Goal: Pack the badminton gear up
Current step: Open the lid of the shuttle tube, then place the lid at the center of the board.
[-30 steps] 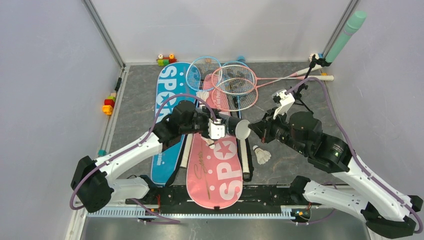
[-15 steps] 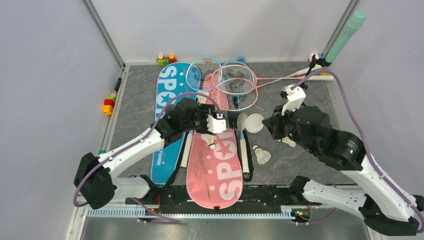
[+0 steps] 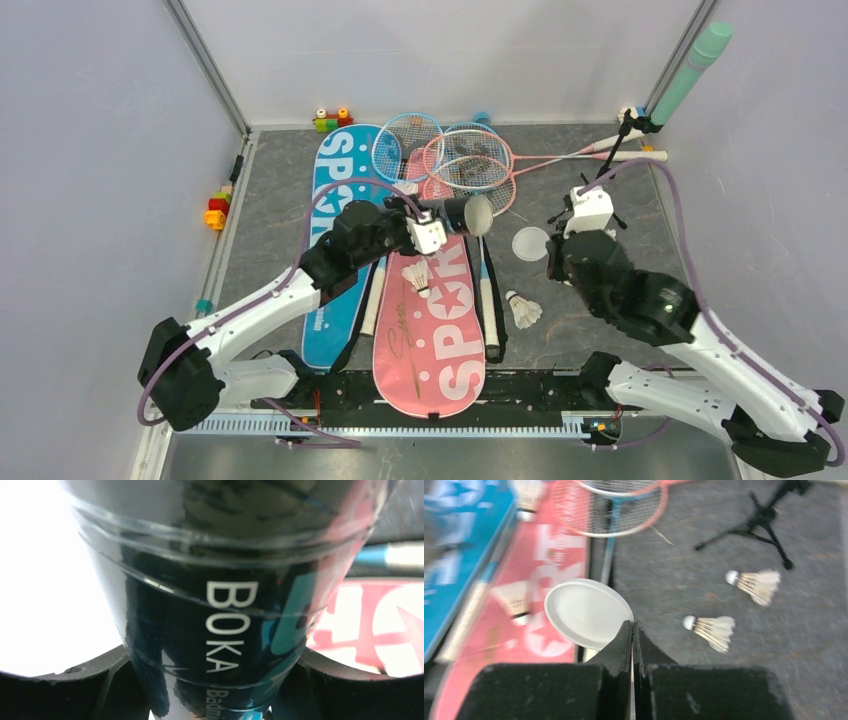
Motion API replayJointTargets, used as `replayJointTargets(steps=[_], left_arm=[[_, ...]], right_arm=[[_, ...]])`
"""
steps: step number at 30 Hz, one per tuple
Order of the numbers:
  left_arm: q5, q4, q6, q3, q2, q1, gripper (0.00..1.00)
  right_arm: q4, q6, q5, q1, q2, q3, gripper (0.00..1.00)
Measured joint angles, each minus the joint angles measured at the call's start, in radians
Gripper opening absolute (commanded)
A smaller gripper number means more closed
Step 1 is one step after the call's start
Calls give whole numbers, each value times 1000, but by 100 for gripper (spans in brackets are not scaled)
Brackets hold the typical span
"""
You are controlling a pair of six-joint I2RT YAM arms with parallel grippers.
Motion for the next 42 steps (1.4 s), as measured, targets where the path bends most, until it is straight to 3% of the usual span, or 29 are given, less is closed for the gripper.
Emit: replayJointTargets(steps=[4, 7, 11, 16, 20, 23, 27, 29, 33, 36, 42], left_arm=[[-85, 217, -206, -18, -62, 0, 2], [-188, 364, -352, -40, -129, 0, 2], [-261, 486, -460, -143, -245, 2, 2], [-306, 454, -534, -245, -348, 2, 2], [-407, 361, -636, -296, -497, 1, 3], [-477, 288, -704, -312, -621, 2, 3], [-521, 160, -803, -311, -757, 2, 2], [-527, 100, -840, -311, -797, 2, 2], [-532, -23, -885, -311, -826, 1, 2], [-552, -65, -896, -320, -822, 1, 2], [-557, -108, -898, -341, -778, 1, 2]], right_arm=[[71, 63, 183, -12, -34, -256, 0], [126, 92, 223, -72, -8, -381, 0], [288, 88, 147, -227, 34, -498, 0], [503, 66, -53, -442, 189, -618, 1], [613, 57, -175, -516, 330, -641, 18], [663, 50, -226, -527, 391, -641, 42], [692, 26, -273, -529, 412, -641, 60], [719, -1, -317, -529, 401, -641, 97], [846, -98, -465, -487, 348, -651, 98], [958, -185, -558, -340, 352, -646, 98], [1080, -251, -691, -115, 546, -525, 98]])
